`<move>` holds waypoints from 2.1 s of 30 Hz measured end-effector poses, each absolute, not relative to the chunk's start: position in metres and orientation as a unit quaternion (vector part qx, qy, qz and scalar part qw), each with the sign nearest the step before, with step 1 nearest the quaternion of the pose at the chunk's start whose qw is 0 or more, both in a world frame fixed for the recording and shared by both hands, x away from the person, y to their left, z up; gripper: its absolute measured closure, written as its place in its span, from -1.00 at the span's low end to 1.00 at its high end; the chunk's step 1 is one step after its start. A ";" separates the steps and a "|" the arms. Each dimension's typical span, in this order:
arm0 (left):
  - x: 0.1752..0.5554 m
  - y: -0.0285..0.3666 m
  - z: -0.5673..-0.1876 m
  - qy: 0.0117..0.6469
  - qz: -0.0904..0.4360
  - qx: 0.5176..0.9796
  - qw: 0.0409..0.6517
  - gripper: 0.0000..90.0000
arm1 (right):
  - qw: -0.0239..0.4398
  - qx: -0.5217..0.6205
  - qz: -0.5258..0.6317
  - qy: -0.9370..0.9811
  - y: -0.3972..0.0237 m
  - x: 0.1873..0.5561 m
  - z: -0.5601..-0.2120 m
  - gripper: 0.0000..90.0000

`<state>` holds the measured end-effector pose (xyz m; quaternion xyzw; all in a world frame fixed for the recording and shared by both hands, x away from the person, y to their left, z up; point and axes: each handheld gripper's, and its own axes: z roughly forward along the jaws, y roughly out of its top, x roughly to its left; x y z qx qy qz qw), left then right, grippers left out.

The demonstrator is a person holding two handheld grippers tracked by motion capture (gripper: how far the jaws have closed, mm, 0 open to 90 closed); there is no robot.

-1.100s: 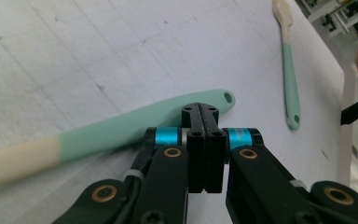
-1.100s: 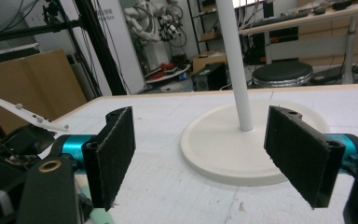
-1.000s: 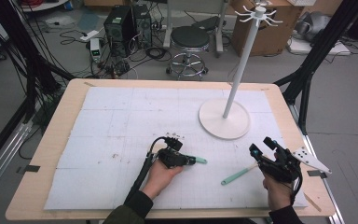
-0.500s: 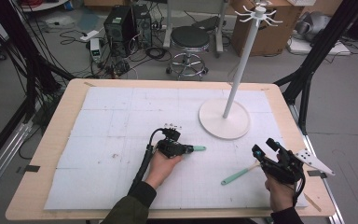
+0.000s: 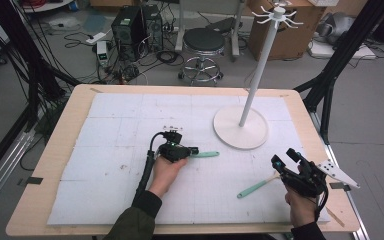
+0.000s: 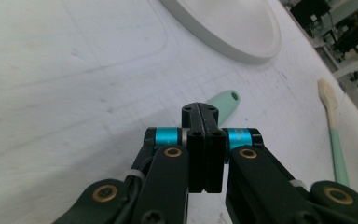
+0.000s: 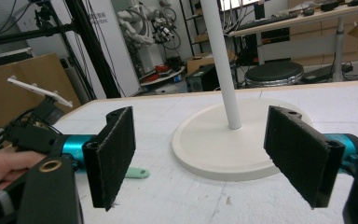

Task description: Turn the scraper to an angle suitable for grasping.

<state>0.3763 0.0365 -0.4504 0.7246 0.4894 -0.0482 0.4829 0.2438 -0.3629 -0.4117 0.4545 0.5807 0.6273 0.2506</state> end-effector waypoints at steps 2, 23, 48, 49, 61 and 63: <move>0.380 0.048 -0.451 0.500 -0.056 0.713 0.488 1.00 | 0.250 0.454 0.627 0.582 -0.362 0.244 -0.412 -0.47; 0.383 0.082 -0.463 0.541 -0.075 0.703 0.455 1.00 | 0.252 0.451 0.624 0.586 -0.359 0.243 -0.411 -0.47; 0.328 0.097 -0.460 0.520 -0.071 0.725 0.445 1.00 | 0.251 0.448 0.625 0.588 -0.355 0.241 -0.410 -0.47; 0.326 0.097 -0.460 0.520 -0.072 0.726 0.444 1.00 | 0.248 0.448 0.626 0.588 -0.355 0.241 -0.410 -0.47; 0.317 0.099 -0.460 0.513 -0.070 0.730 0.447 1.00 | 0.251 0.448 0.625 0.589 -0.355 0.242 -0.411 -0.47; 0.316 0.099 -0.461 0.513 -0.070 0.729 0.447 1.00 | 0.250 0.448 0.625 0.588 -0.355 0.242 -0.411 -0.47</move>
